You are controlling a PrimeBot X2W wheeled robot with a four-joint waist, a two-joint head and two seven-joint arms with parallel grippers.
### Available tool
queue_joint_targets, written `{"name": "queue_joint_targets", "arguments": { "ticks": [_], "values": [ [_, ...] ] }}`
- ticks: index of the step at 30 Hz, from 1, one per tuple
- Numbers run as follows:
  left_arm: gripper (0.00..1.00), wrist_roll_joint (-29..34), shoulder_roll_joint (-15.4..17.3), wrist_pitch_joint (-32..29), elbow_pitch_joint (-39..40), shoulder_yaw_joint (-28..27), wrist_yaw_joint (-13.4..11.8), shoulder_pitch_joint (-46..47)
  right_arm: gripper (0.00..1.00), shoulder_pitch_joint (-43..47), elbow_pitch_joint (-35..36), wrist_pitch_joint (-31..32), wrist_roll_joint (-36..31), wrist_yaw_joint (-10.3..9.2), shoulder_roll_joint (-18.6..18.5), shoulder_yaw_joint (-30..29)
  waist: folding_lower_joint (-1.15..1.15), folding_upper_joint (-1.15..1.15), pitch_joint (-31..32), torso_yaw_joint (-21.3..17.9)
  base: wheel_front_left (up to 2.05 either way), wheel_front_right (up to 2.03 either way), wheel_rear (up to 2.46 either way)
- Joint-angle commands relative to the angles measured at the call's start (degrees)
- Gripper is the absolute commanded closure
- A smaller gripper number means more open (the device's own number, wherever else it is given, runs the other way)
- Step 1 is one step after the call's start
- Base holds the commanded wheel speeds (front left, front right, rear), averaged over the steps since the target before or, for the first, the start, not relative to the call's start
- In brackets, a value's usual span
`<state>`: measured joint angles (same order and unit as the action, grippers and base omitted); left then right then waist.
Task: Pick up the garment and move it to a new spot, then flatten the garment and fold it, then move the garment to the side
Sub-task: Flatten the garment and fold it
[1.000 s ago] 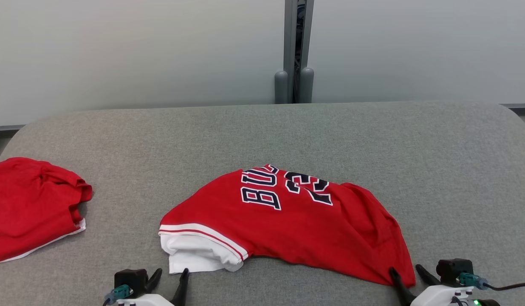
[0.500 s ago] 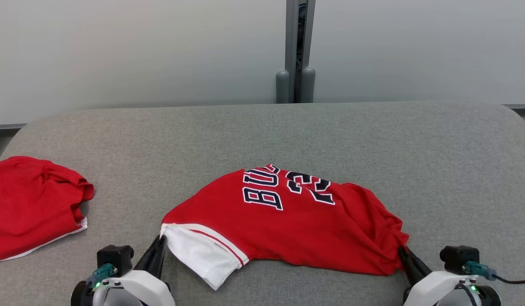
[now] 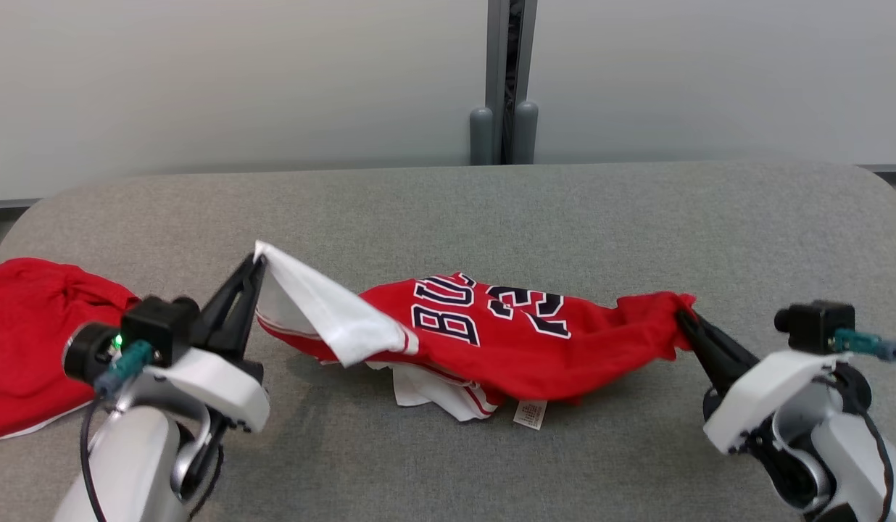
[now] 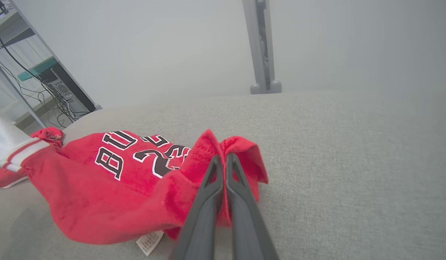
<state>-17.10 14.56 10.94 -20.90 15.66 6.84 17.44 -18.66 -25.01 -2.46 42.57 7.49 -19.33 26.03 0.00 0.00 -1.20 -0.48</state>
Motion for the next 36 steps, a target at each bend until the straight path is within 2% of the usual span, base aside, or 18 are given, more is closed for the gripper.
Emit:
{"name": "queue_joint_targets", "arguments": {
  "ticks": [1,4,7,8,10,14,18,22,28,32,36],
  "values": [
    [1.0,-0.74,1.22,-1.57,1.01,0.3,0.22,3.42,1.0,-3.34,0.61,2.01,1.01,0.0,-0.52,0.82,0.0,0.0,-1.49,-0.57,0.0,0.0,0.0],
    [1.0,-1.87,3.83,-4.57,1.15,1.51,0.53,9.94,1.0,-10.47,-0.65,5.5,2.93,0.0,-0.63,2.16,0.0,0.0,-4.13,-1.51,0.0,0.0,0.0],
    [1.0,-1.52,6.48,-6.4,0.77,3.41,0.63,15.6,1.0,-15.89,-2.79,7.88,5.81,0.0,0.93,2.46,0.0,0.0,-6.32,-2.28,0.0,0.0,0.0],
    [1.0,-5.07,7.49,-7.83,-0.1,5.03,0.66,21.29,1.0,-22.42,-5.55,9.1,6.66,0.0,1.31,2.7,0.0,0.0,-8.34,-2.76,0.0,0.0,0.0],
    [1.0,-5.7,10.57,-9.3,-1.17,7.41,0.63,27.67,1.0,-28.65,-8.92,10.43,9.64,0.0,3.4,1.89,0.0,0.0,-10.63,-3.46,0.0,0.0,0.0],
    [1.0,-9.25,12.99,-11.41,-3.58,12.31,0.57,39.58,1.0,-42.0,-17.09,10.54,12.85,0.0,5.92,-1.03,0.0,0.0,-15.09,-4.29,0.0,0.0,0.0],
    [1.0,-12.36,15.26,-12.57,-7.43,16.46,0.56,50.89,1.0,-54.15,-25.44,8.02,14.1,0.01,8.24,-4.14,0.0,0.0,-18.35,-4.78,0.0,0.0,0.0],
    [1.0,-14.9,16.06,-13.28,-11.75,17.84,0.56,61.15,1.0,-63.71,-33.5,4.62,13.05,0.0,9.92,-5.62,0.0,0.0,-20.35,-5.75,0.0,0.0,0.0],
    [1.0,-14.29,15.95,-13.55,-17.58,20.71,0.57,73.36,1.0,-74.06,-42.52,-3.12,11.46,0.0,11.78,-7.28,0.0,0.0,-22.47,-6.8,0.0,0.0,0.0],
    [1.0,-13.47,15.25,-12.89,-20.92,20.47,0.17,78.58,1.0,-77.69,-45.31,-6.44,10.27,0.0,12.5,-7.15,0.0,0.0,-23.3,-7.6,0.0,0.0,0.0],
    [1.0,-12.4,13.83,-8.92,-23.47,19.2,-1.86,85.05,1.0,-82.62,-46.81,-10.66,9.72,0.0,12.84,-8.3,0.0,0.0,-25.32,-8.0,0.0,0.0,0.0]
  ]
}}
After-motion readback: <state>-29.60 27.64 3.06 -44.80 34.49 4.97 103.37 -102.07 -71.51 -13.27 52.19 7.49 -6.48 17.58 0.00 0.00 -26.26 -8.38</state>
